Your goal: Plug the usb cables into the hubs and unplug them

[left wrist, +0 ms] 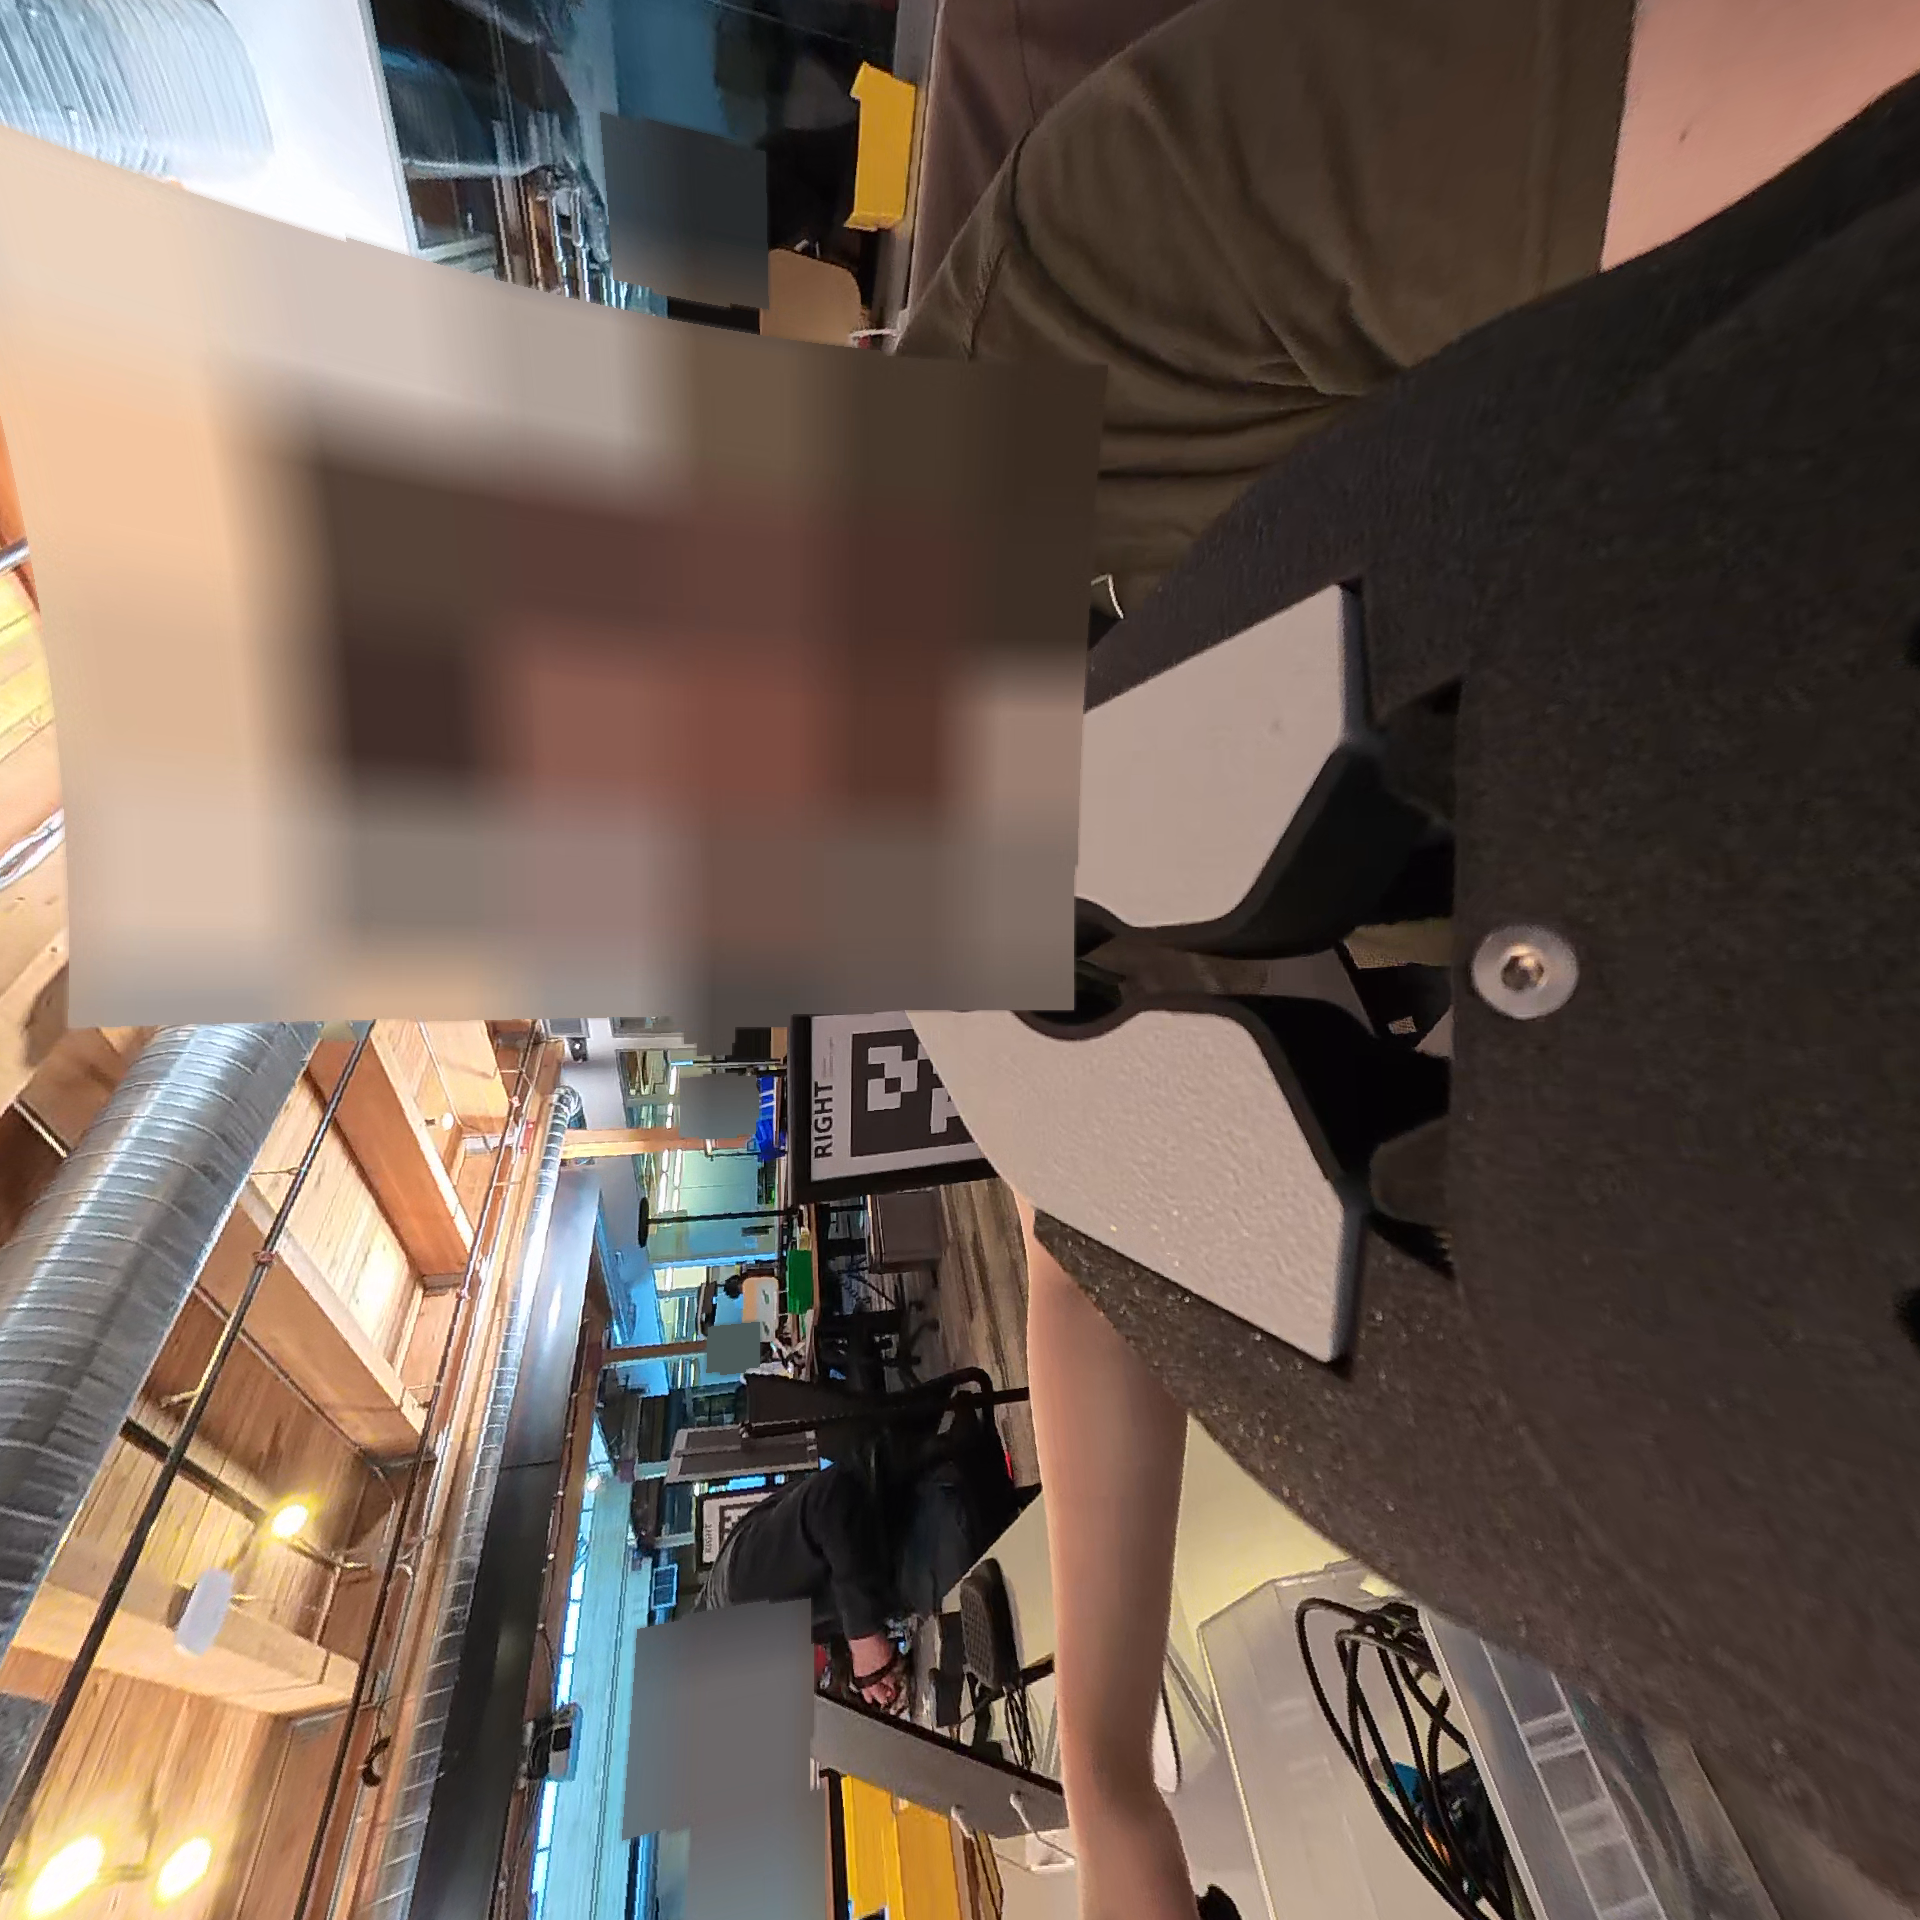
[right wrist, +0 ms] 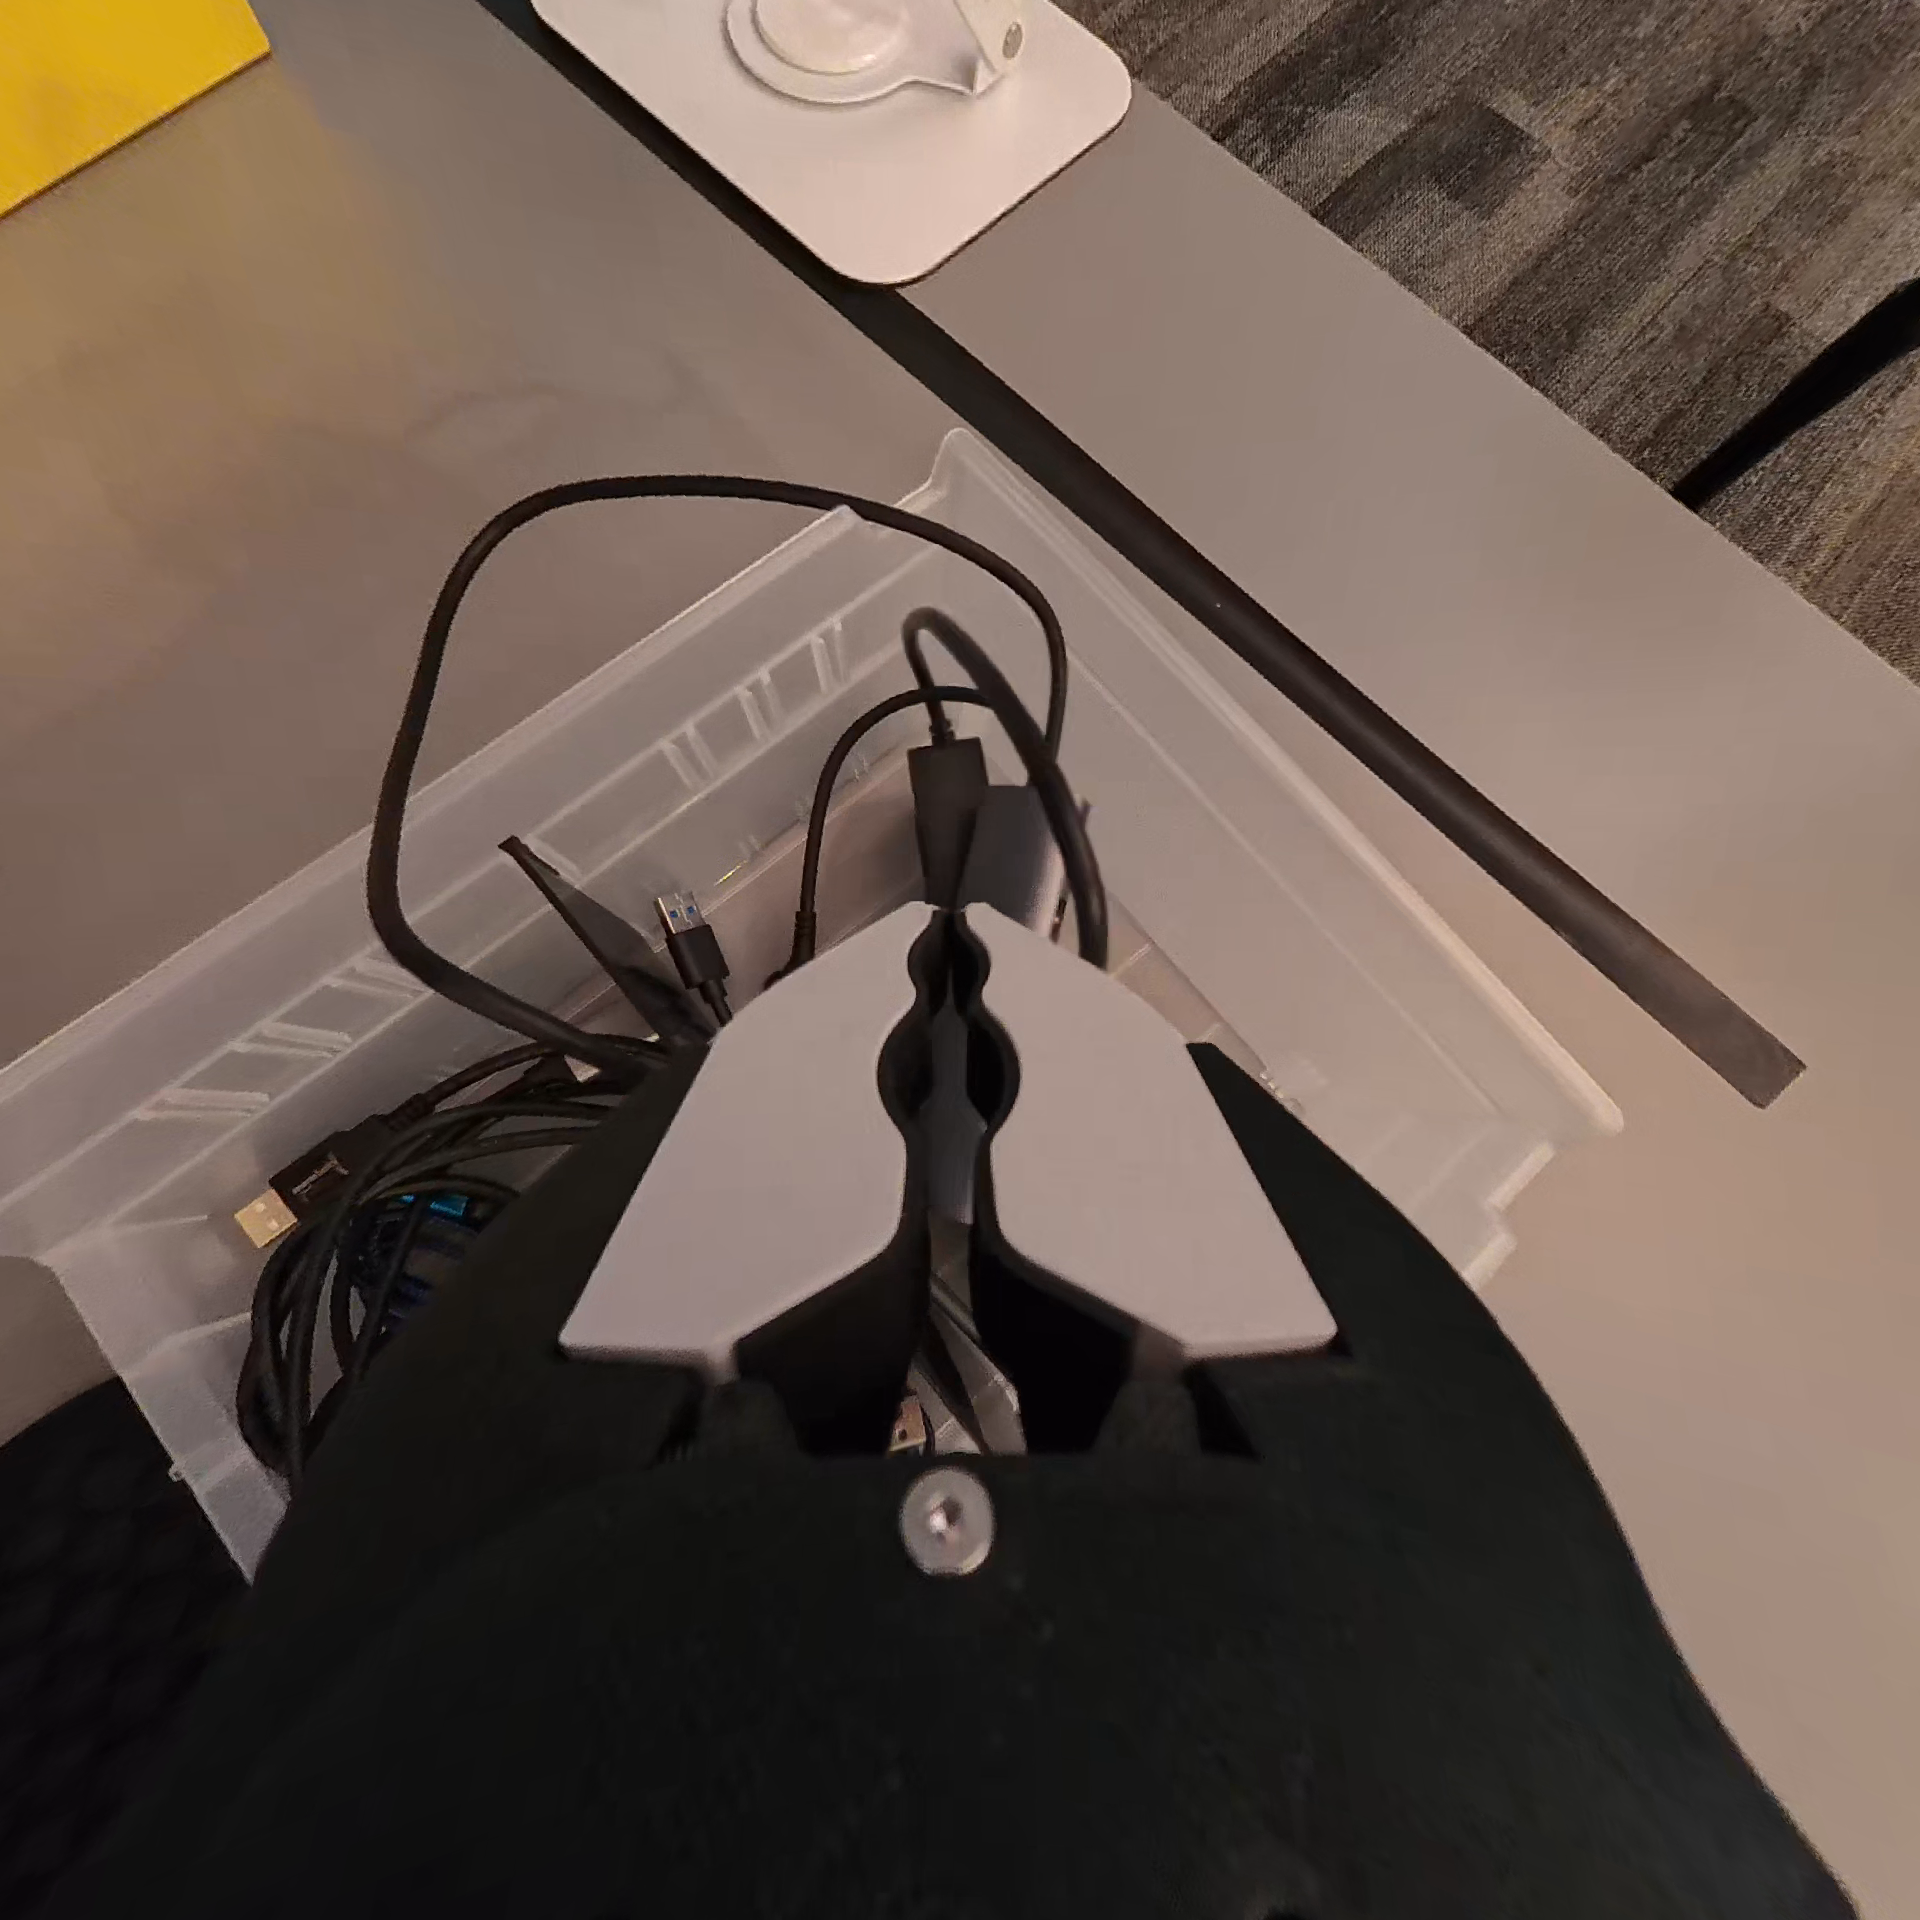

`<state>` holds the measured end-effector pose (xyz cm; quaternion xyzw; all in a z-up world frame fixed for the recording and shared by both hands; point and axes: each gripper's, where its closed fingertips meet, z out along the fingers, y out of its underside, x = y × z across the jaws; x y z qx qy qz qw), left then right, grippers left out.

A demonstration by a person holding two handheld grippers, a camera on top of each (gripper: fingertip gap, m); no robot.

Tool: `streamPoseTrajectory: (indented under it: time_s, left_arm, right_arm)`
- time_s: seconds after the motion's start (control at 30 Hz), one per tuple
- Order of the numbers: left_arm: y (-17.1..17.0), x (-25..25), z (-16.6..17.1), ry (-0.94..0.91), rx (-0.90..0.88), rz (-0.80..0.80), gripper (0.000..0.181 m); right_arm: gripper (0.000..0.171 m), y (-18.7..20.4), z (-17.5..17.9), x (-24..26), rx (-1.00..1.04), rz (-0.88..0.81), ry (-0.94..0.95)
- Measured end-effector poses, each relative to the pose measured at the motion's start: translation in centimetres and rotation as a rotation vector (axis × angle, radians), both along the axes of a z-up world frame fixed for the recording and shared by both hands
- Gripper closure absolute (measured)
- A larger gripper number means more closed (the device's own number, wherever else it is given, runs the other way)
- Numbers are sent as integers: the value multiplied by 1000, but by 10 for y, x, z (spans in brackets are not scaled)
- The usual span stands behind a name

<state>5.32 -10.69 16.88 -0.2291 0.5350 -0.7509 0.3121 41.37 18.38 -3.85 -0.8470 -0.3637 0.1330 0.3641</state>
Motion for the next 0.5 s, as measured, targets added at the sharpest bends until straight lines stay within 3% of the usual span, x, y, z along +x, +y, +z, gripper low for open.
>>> streamPoseTrajectory:
  time_s: [0.37, 0.43, 0.5]
  left_arm:
    - [-10, 13, -9, 66, 93, 59, 181]
    - [2, 20, -11, 113, 112, 186, 181]
    - [27, 28, -17, 202, 158, 422, 181]
  right_arm:
    - [170, -12, -31, 26, -106, -22, -245]
    - [169, -10, -16, 30, -37, -55, -270]
    - [166, -13, 6, 36, 42, -111, -266]
